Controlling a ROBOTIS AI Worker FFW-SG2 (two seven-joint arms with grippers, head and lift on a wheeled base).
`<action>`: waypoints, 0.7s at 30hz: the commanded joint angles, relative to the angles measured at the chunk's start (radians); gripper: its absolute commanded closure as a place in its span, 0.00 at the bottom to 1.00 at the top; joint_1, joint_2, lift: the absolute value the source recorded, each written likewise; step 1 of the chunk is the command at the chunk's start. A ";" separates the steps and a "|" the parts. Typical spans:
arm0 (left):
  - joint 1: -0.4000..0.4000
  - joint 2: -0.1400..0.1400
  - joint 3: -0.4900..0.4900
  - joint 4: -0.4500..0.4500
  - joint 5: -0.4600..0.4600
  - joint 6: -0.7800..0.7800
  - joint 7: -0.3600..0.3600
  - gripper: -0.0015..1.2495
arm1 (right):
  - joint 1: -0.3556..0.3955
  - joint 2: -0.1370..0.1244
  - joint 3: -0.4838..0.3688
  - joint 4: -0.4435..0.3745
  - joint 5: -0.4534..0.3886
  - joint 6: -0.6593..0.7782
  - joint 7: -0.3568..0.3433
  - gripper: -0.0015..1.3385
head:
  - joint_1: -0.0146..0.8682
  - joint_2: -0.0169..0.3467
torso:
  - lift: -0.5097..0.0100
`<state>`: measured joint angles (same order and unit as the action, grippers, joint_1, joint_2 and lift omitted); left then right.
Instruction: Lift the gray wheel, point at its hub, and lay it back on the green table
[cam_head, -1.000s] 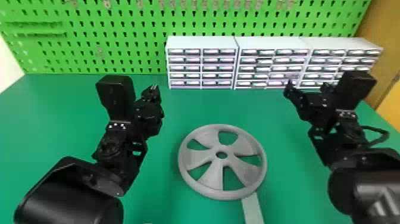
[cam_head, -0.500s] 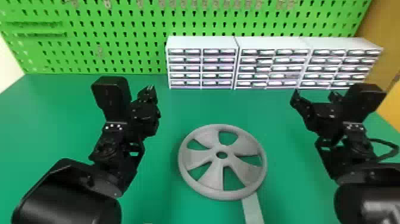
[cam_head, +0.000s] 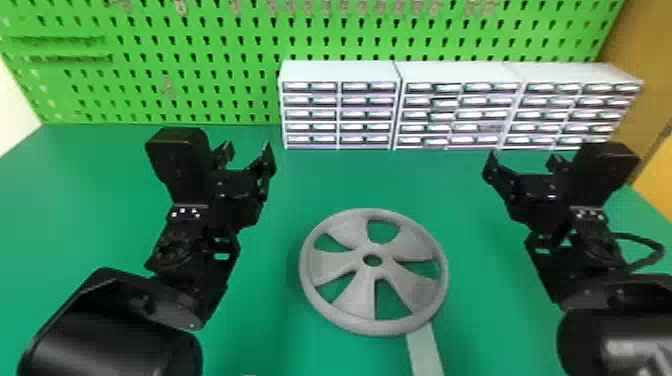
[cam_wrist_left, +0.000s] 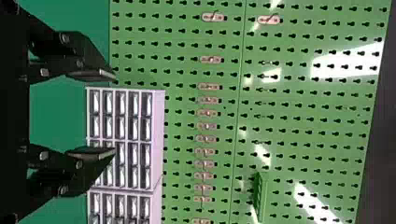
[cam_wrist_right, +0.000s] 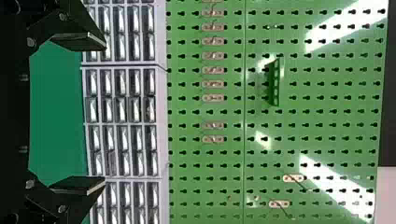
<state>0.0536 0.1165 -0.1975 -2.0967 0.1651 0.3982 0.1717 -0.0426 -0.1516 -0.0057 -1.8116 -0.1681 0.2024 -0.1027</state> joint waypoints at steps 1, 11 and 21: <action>-0.006 -0.005 0.020 0.020 0.030 -0.004 -0.037 0.02 | 0.000 0.001 0.006 -0.003 0.009 0.002 0.000 0.20 | 0.80 0.18 | 0.80; -0.006 -0.029 0.052 0.043 0.021 -0.006 -0.103 0.01 | 0.001 0.001 0.009 -0.005 0.015 0.005 0.000 0.20 | 0.80 0.18 | 0.80; -0.009 -0.031 0.064 0.043 0.016 -0.006 -0.115 0.01 | 0.003 0.004 0.012 -0.006 0.019 0.015 0.000 0.20 | 0.80 0.18 | 0.80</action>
<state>0.0467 0.0860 -0.1363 -2.0539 0.1873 0.3927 0.0568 -0.0401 -0.1499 0.0051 -1.8177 -0.1529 0.2128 -0.1027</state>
